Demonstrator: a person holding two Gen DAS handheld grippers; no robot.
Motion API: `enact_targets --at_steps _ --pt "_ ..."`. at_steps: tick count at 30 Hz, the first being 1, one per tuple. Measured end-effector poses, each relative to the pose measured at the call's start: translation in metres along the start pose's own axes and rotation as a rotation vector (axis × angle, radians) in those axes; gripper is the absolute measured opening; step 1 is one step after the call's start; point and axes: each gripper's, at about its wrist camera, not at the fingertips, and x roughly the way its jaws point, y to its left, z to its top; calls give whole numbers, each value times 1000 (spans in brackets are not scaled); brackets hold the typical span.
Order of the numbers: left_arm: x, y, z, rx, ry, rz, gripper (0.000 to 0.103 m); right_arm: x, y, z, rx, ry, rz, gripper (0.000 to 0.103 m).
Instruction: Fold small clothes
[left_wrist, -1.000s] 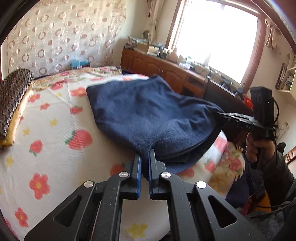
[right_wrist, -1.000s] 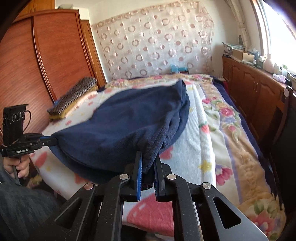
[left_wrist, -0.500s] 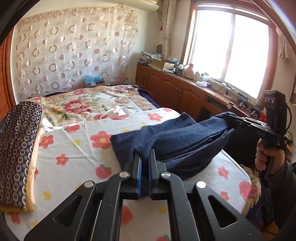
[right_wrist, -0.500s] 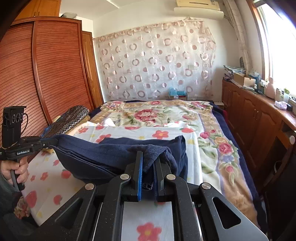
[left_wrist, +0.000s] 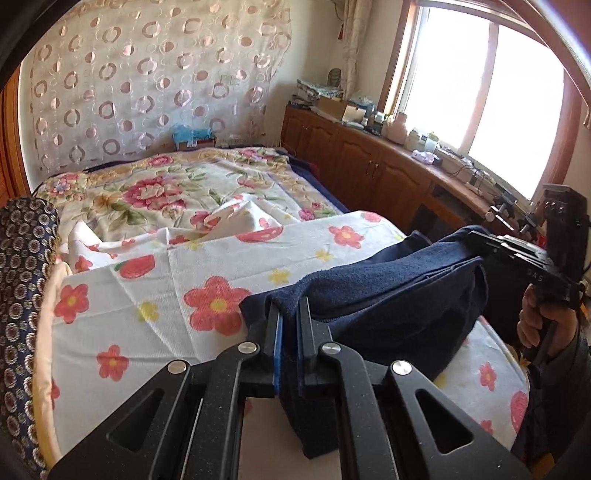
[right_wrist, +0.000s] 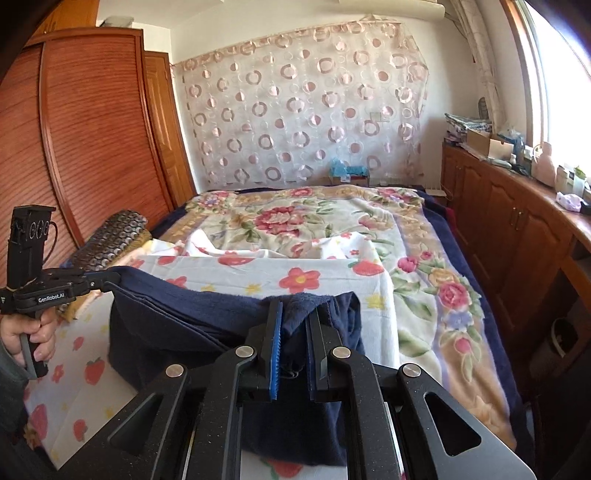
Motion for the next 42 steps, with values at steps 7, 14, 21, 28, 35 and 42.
enact_targets --at_steps 7,14,21,28,35,42 --pt "18 12 -1 -39 39 -34 11 -9 5 7 -37 -2 -47 35" --pt "-19 16 4 -18 -30 -66 63 -20 4 -2 -85 36 -53 38" --pt "-6 17 -14 16 49 -39 79 9 22 3 -131 129 -20 38" --pt "25 7 -8 52 104 -40 79 23 6 27 -75 136 73 2" --pt "43 21 9 27 77 90 79 9 -26 23 39 74 -74 2" --pt "55 34 8 -8 102 108 79 -9 -20 25 30 105 -89 17"
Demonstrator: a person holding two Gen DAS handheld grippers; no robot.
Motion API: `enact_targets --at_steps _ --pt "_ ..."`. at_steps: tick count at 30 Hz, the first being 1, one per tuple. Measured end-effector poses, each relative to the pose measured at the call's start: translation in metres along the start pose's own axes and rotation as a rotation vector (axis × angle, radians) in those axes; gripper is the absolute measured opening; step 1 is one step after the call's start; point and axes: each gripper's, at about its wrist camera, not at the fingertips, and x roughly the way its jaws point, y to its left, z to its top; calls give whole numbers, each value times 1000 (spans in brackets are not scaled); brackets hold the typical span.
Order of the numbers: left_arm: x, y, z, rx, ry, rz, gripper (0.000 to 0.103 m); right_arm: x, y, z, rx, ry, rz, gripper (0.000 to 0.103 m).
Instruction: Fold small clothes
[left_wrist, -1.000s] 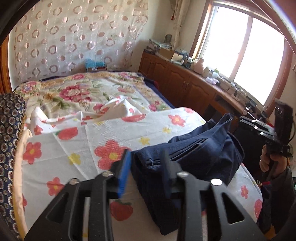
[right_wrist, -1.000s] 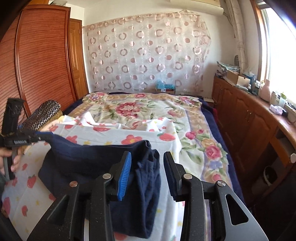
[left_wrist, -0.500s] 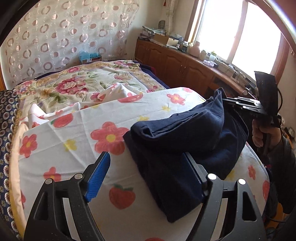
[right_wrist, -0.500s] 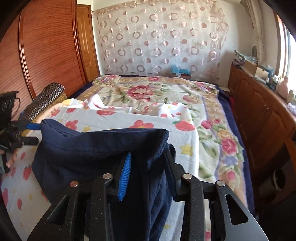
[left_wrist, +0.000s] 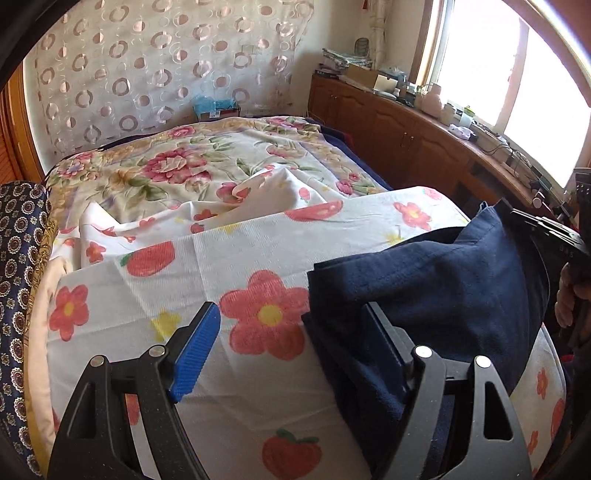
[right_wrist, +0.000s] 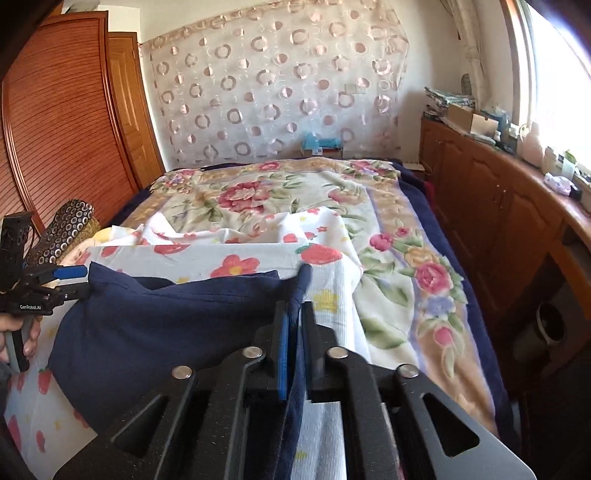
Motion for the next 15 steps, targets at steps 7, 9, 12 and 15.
enact_targets --at_steps 7,9,12,15 --pt "6 -2 0 -9 15 -22 79 -1 12 -2 -46 44 23 55" --pt "6 -2 -2 -19 22 -50 79 8 9 -5 -43 80 13 57" --pt "5 -4 -4 -32 28 -105 79 18 4 -6 -17 127 7 60" --pt "7 -6 -4 -42 47 -140 77 32 0 -1 12 164 38 62"
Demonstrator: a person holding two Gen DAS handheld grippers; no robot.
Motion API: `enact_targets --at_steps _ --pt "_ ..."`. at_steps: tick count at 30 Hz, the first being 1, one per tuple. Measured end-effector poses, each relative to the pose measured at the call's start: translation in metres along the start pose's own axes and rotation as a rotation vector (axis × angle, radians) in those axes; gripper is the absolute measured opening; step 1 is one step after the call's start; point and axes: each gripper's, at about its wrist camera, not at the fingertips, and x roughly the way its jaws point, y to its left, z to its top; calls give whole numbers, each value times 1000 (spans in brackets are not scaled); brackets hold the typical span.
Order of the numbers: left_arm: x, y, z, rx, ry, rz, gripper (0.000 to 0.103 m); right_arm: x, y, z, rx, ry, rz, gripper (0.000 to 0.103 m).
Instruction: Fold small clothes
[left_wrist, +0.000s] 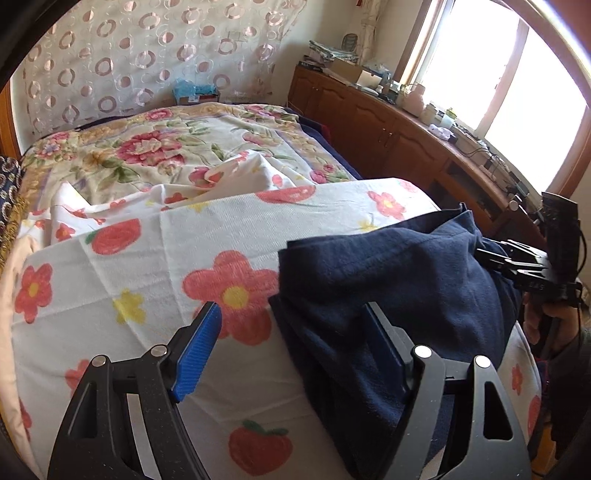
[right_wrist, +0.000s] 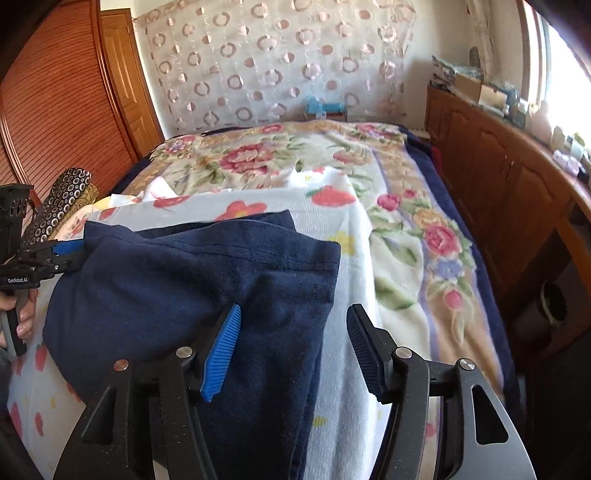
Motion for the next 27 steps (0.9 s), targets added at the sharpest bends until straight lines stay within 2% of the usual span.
enact_targets --at_steps 4,8,11,13,14,15,16,17,19,20,22,27 --pt "6 -1 -2 -10 18 -28 71 8 -1 13 10 17 27 63" --pt "8 -2 -3 -14 17 -36 70 15 -10 14 52 31 77 64" --pt "8 -3 -3 -8 12 -37 69 18 -9 14 39 28 73 64" --pt "8 -2 -4 -13 11 -58 61 19 -9 12 31 27 83 62" --pt "8 -2 -4 -18 12 -70 58 20 -9 11 32 26 91 59" --pt "9 -1 -4 -24 15 -89 50 20 -9 10 32 26 108 51" --pt "9 -2 -4 -30 19 -103 48 21 -9 9 28 28 133 43" --pt "9 -3 -5 -28 17 -101 47 22 -9 8 29 30 148 41" --pt "9 -5 -6 -16 33 -108 32 22 -8 6 28 31 176 22" --pt "7 -6 -7 -17 35 -115 27 21 -7 6 20 25 194 20" --pt "0 -8 -7 -12 23 -122 17 18 -3 3 -4 9 177 17" --pt "-44 -20 -10 18 -84 -131 15 -9 6 1 -28 -104 145 15"
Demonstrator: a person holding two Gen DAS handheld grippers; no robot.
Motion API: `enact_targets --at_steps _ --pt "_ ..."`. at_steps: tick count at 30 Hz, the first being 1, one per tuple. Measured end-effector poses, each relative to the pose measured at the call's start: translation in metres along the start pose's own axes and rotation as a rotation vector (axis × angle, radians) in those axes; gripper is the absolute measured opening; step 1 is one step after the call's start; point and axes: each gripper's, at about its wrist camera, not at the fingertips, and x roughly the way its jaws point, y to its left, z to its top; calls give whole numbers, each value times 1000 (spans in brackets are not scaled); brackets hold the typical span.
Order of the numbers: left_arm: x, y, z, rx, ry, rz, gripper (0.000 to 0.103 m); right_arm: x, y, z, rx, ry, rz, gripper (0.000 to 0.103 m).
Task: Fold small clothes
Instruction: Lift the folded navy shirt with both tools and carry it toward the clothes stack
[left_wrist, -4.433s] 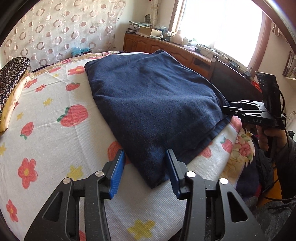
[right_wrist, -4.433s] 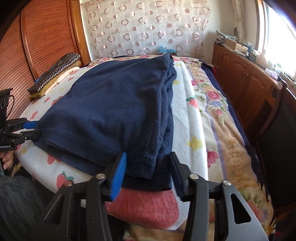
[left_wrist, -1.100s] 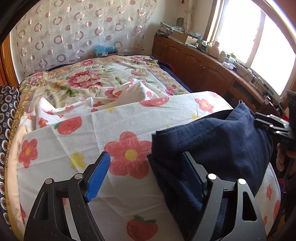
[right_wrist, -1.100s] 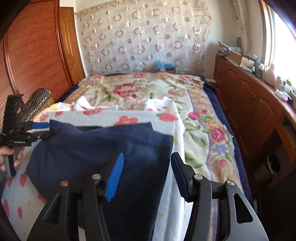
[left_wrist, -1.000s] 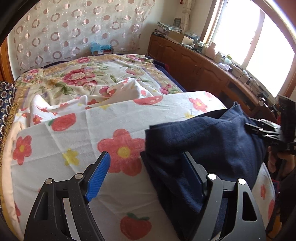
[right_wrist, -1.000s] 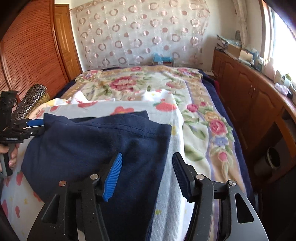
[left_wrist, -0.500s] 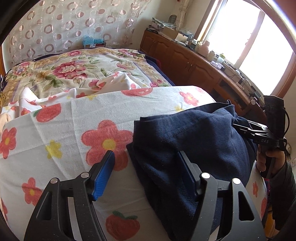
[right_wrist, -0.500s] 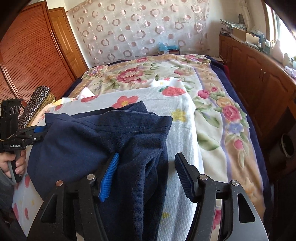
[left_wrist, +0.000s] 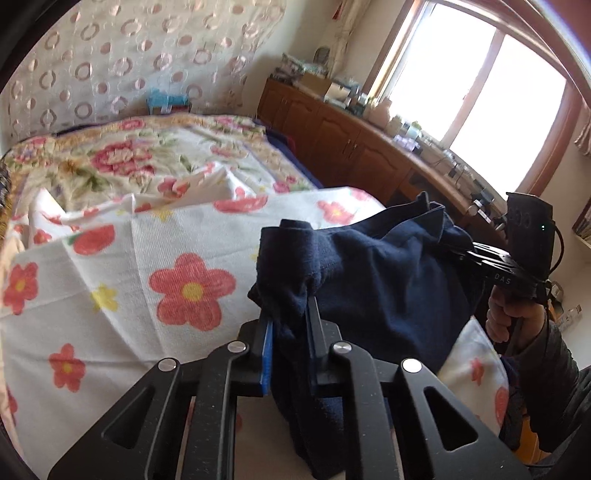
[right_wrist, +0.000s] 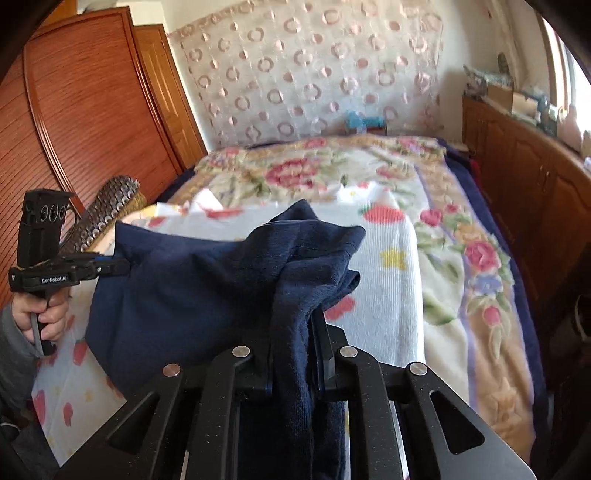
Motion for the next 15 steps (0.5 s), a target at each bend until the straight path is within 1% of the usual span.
enact_targets --at_steps 3,5,8,11,15 --pt "-32 -10 -1 19 -69 -1 15 -18 15 7 -23 -67 -1 14" --pt "-57 -14 -4 33 -122 15 15 -26 30 14 -50 -103 12 14" --pt "-94 -7 -8 37 -197 51 15 -30 55 23 -107 -141 27 14" --pt "-133 9 -13 23 -275 111 15 -27 82 38 -159 -171 64 14" --pt "-179 46 -26 -26 -368 216 15 -7 132 72 -263 -199 135 14"
